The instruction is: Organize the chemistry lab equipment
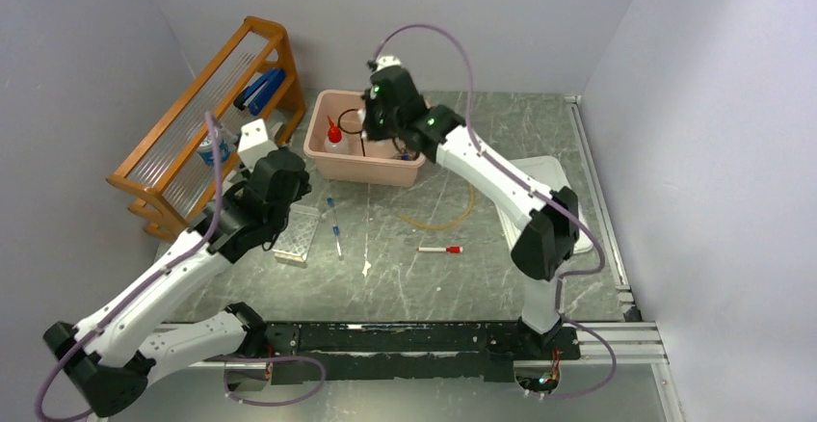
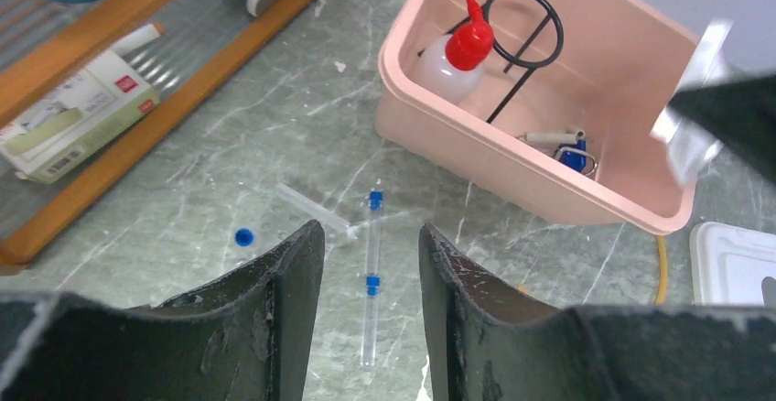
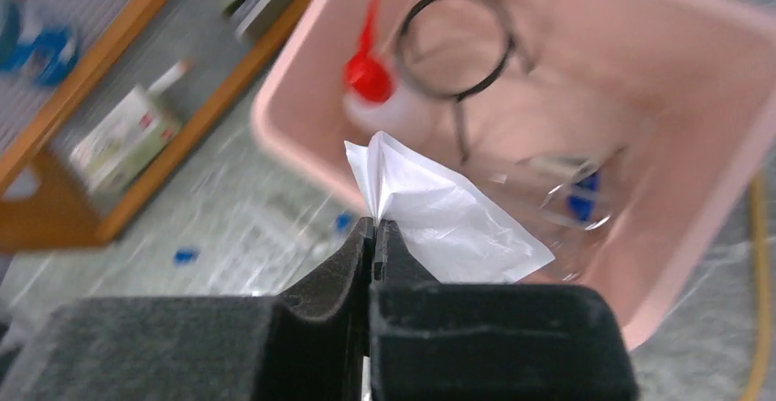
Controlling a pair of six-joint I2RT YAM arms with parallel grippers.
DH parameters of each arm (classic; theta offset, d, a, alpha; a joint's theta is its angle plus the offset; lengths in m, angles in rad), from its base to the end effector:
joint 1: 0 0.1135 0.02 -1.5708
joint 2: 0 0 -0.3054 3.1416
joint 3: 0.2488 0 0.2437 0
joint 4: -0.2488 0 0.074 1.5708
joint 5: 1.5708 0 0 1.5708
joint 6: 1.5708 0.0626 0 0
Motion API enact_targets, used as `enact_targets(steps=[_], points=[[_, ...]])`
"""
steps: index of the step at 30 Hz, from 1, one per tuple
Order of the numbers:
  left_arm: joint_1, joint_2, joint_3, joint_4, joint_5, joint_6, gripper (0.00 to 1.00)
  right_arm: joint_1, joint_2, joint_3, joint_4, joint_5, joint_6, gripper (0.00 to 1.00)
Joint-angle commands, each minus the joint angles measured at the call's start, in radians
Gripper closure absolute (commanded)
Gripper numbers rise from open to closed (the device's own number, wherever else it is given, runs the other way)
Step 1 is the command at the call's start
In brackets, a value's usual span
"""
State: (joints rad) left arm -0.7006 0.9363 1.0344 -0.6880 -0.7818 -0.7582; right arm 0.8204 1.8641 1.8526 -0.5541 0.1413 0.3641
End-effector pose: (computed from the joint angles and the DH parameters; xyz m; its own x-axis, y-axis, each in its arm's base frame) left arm 0.1558 -0.0737 0.3764 -0.3156 -0.3722 -0.8729 -0.2852 0.9145 -0.2868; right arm 0.3201 0.3304 0.3903 -0.5705 -0.0949 -0.8158 -0.4707 0.8517 0.2301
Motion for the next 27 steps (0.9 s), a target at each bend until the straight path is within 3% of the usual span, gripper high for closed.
enact_targets(steps=[1, 10, 16, 21, 27], points=[[0.018, 0.097, 0.031, 0.125, 0.1, 0.018, 0.52, -0.12, 0.148, 0.097, -0.043, 0.009, -0.032, 1.0], [0.189, 0.269, -0.003, 0.311, 0.507, 0.094, 0.52, -0.189, 0.339, 0.189, 0.004, -0.016, -0.093, 0.98], [0.218, 0.331, -0.012, 0.368, 0.615, 0.152, 0.5, -0.211, 0.43, 0.22, 0.038, 0.033, -0.081, 0.97], [0.223, 0.358, -0.014, 0.382, 0.667, 0.189, 0.45, -0.213, 0.465, 0.298, 0.003, 0.019, -0.09, 0.77], [0.226, 0.374, -0.035, 0.431, 0.833, 0.255, 0.37, -0.215, 0.327, 0.198, 0.046, -0.039, -0.07, 0.63]])
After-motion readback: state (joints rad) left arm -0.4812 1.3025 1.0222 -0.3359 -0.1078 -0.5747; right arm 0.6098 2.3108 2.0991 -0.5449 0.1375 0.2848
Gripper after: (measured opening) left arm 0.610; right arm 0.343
